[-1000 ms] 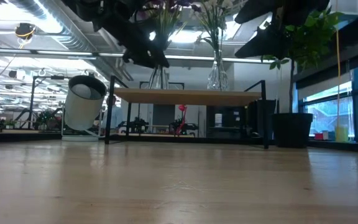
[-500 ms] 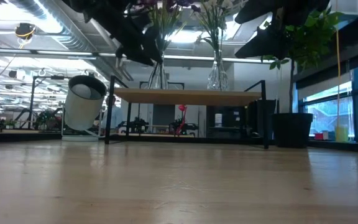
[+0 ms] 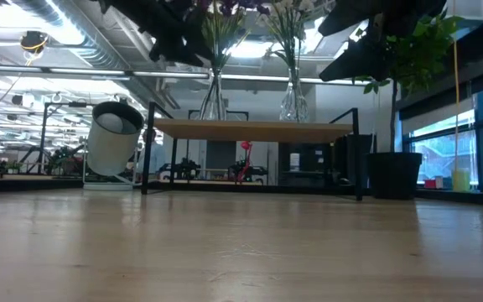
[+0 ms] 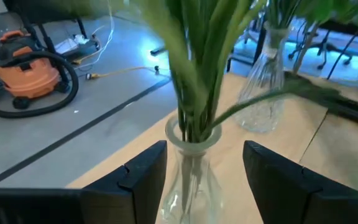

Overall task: Pick and place flowers into a vace then onto a shelf
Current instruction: Return to Home Position

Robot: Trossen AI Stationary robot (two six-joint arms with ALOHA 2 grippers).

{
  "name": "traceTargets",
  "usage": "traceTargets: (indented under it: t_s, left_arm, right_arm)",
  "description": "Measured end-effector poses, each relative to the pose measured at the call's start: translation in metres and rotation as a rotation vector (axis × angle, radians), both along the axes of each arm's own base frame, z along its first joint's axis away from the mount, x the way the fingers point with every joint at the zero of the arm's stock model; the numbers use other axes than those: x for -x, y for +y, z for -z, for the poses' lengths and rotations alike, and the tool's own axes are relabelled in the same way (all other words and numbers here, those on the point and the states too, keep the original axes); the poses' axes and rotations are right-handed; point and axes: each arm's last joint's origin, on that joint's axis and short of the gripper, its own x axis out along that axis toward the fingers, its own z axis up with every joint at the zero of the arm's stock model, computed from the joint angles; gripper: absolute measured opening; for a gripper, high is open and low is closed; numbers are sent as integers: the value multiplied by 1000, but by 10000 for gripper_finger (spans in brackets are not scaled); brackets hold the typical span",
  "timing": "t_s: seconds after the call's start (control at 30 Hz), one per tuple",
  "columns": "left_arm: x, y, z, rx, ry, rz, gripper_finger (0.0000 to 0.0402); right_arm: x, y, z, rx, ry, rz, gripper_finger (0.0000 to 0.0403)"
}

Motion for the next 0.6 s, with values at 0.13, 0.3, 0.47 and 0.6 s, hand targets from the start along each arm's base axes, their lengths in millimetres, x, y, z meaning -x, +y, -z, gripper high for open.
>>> traceTargets:
  t_s: [0.13,0.3,0.47,0.6]
  left_arm:
    - [6,-5,-9,-13,-32,7,201]
    - [14,-14,-20,-31,-75,27,201]
    - [25,-23,-32,-51,-128,45,201]
    - [36,-33,-44,-67,-179,71,199]
  right_arm:
    - [0,0,0,0,0,0,339]
    - [1,2,0,1,1,-8,339]
    - [2,5,0,1,1,-20,339]
    - [2,6,0,1,1,-24,339]
